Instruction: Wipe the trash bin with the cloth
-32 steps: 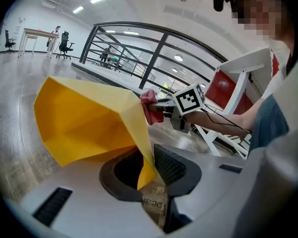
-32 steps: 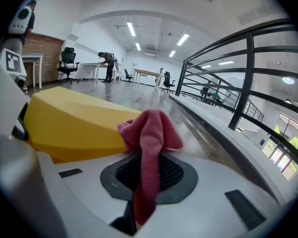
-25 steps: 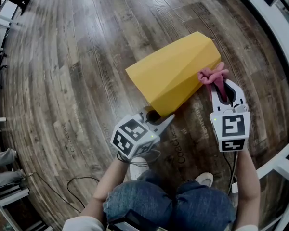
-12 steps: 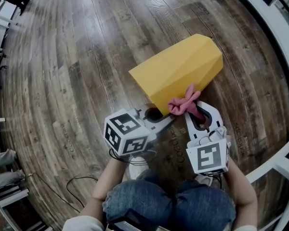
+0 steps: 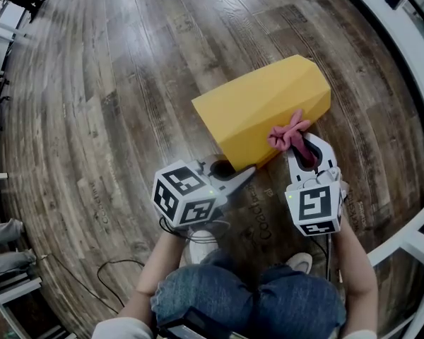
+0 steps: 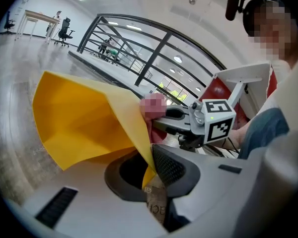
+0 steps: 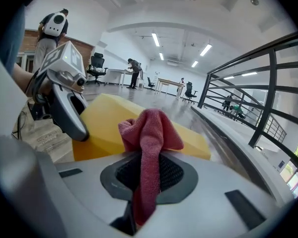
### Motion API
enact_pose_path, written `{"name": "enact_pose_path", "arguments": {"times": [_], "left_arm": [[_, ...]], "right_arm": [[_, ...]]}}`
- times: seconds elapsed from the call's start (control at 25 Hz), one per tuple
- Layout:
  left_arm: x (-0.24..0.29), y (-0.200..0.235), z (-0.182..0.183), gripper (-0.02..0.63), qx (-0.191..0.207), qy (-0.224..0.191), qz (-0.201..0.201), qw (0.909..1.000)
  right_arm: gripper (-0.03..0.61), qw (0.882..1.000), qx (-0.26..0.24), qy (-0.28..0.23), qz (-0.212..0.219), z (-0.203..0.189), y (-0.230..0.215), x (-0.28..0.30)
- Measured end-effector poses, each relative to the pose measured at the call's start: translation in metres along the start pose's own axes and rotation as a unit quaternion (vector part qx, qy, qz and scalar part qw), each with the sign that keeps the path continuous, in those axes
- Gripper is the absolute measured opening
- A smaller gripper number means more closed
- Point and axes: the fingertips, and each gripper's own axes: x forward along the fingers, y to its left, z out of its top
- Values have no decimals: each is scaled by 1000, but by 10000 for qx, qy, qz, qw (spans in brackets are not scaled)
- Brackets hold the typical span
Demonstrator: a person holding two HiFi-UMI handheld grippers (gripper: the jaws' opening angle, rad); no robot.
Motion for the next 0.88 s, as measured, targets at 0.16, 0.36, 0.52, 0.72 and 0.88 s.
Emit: {"name": "enact_pose_path", "arguments": {"times": [0.16,0.36,0.52,0.72,0.88], "left_arm": [[-1,1,1,32,-10,14,10,10000],[-2,1,0,32,-8,48,2,10000],[-1,2,-1,32,-21,72,-18,10000],[-1,2,0,32,33,29,-36,10000],[-2,2,3,34,570,-123,293,9979]], "right_arm": [[51,9992,53,192,-339,-12,-33,9],[51,9959,106,474,-759,-32,-72,19],[51,9924,118,672,-1028,-46,-97,26],[51,9883,368,825,-1227,-61,-116,31],[51,9881,378,800,-1260,-59,-116,31]]}}
